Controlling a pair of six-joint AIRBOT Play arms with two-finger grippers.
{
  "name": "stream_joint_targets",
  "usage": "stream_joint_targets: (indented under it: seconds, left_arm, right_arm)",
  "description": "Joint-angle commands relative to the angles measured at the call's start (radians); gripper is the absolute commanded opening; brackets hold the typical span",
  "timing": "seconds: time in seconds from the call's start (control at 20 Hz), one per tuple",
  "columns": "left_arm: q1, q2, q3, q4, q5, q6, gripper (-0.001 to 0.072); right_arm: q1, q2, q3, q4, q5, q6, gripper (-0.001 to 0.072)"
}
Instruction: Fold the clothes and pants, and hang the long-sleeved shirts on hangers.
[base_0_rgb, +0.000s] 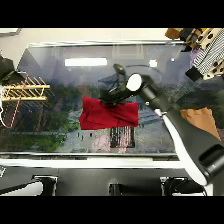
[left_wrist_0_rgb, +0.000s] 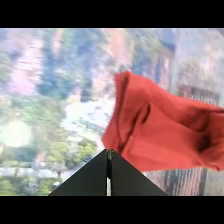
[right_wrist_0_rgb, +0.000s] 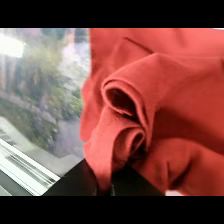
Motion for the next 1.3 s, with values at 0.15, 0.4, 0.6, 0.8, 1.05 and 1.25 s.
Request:
stream_joint_targets:
  seconds: [0.15,0.4,0.6,0.8,1.05,1.25]
  left_arm:
    - [0.045,0.013,-0.003,0.008,-0.005,0.0,0.0013]
    - [0.044,0.009,-0.003,0.008,0.011,0.0,0.0013]
    - [0.044,0.009,-0.003,0.007,0.014,0.0,0.0013]
    - [0.044,0.009,-0.003,0.005,0.015,0.0,0.0014]
    - [0.044,0.009,-0.003,0.005,0.018,0.0,0.0014]
    - [0.044,0.009,-0.003,0.005,0.018,-0.003,0.0014]
  right_arm:
    - [0.08,-0.092,0.001,0.087,-0.224,0.035,0.0027]
    - [0.087,-0.124,0.001,0.076,-0.253,0.048,0.0027]
    - [0.095,-0.154,0.001,0.111,-0.312,0.047,0.0129]
    - [0.124,-0.155,0.001,0.225,-0.311,0.024,0.0329]
    - [0.147,-0.117,0.001,0.36,-0.232,-0.046,0.0429]
    - [-0.008,-0.028,0.001,0.338,-0.14,-0.071,0.0429]
